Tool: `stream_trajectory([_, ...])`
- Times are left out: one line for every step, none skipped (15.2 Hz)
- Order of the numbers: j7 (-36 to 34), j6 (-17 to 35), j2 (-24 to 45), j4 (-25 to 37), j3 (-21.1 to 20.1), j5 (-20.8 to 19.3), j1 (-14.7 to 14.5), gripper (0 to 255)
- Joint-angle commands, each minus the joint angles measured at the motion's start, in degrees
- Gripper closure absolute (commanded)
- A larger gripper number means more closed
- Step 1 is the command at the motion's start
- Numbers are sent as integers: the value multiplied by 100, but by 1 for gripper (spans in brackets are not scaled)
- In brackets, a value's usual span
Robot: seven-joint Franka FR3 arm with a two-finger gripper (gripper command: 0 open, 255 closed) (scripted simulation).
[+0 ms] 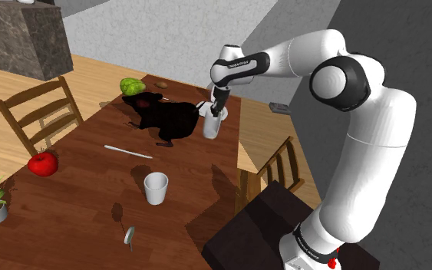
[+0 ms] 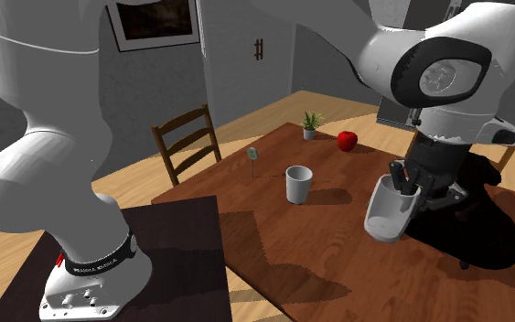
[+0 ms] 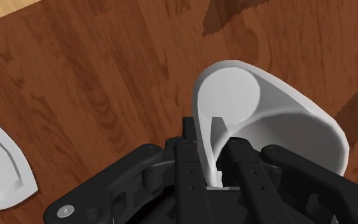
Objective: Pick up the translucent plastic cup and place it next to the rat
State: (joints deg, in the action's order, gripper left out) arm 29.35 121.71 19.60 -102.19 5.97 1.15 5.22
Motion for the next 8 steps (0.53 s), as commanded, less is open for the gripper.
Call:
stream_trajectory([-6,126,71,-50,-6,8,-3,255])
stream_trajectory([-4,191,106,-80,-8,12,-2,255])
stream_trajectory([-2,256,141,-110,-10,16,-1,255])
stream_trajectory([0,320,177,-138,-12,20,1,255])
stream_trajectory([2,384,215,-164,-14,25,2,255])
stream_trajectory([4,447,253,-190,-16,30,4,255])
stream_trajectory([6,510,292,-214,-18,34,5,255])
stream_trajectory([8,573,332,-236,-20,39,7,255])
